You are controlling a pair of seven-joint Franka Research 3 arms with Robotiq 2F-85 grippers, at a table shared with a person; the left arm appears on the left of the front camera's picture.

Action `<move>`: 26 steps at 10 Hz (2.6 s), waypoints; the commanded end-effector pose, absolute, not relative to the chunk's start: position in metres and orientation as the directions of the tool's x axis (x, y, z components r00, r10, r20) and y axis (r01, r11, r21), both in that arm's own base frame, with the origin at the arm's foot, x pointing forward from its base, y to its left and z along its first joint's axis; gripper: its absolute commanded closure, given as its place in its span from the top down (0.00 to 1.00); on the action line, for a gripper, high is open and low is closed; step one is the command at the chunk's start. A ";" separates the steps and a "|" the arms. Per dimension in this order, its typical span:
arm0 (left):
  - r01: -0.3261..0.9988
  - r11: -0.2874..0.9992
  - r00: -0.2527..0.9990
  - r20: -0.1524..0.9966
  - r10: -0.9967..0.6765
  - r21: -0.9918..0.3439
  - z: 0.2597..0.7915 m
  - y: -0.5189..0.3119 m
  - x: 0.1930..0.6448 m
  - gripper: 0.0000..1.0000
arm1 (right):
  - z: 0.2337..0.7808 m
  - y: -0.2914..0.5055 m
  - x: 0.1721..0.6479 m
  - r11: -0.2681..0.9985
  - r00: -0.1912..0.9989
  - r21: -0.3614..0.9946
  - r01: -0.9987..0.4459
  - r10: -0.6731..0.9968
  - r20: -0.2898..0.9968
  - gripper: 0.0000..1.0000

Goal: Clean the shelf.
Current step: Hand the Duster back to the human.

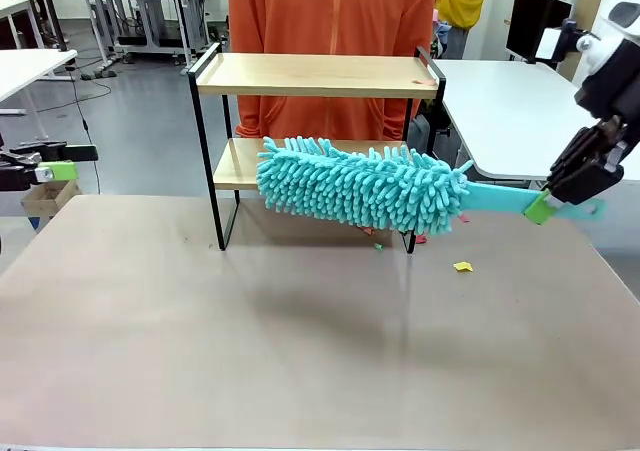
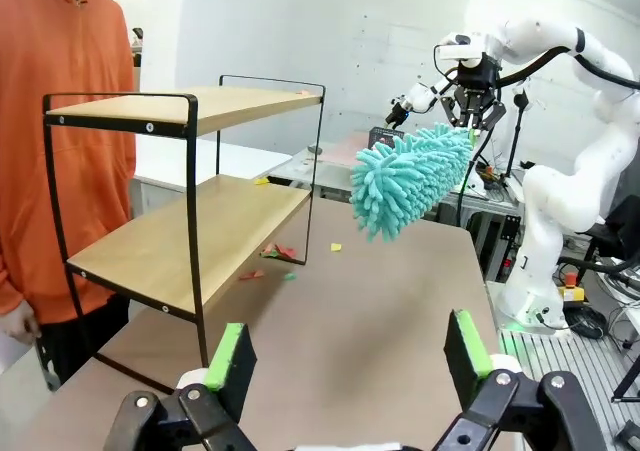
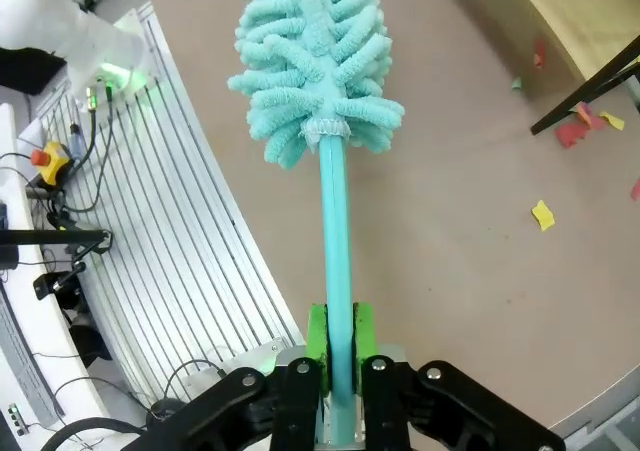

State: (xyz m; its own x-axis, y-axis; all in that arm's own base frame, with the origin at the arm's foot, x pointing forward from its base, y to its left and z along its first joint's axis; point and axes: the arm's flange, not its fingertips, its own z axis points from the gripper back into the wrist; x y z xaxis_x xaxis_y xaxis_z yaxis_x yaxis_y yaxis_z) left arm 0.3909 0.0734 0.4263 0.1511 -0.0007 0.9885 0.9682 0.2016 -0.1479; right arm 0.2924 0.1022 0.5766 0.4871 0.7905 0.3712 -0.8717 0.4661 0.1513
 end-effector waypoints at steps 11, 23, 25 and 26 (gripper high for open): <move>0.984 0.163 0.074 0.997 -0.039 -0.067 0.410 -0.057 0.354 1.00 | 0.533 0.130 0.362 0.114 0.142 0.087 -0.990 0.867 0.478 0.13; 0.994 0.023 0.105 0.994 0.028 -0.105 0.380 -0.138 0.386 1.00 | 0.531 0.128 0.358 0.141 0.172 0.102 -0.985 0.881 0.441 0.13; 0.993 0.001 0.115 0.993 0.029 -0.115 0.381 -0.150 0.389 1.00 | 0.531 0.128 0.358 0.141 0.172 0.102 -0.985 0.881 0.441 0.13; 0.994 -0.006 0.113 0.993 0.027 -0.113 0.381 -0.154 0.390 1.00 | 0.531 0.128 0.358 0.141 0.172 0.102 -0.985 0.881 0.441 0.13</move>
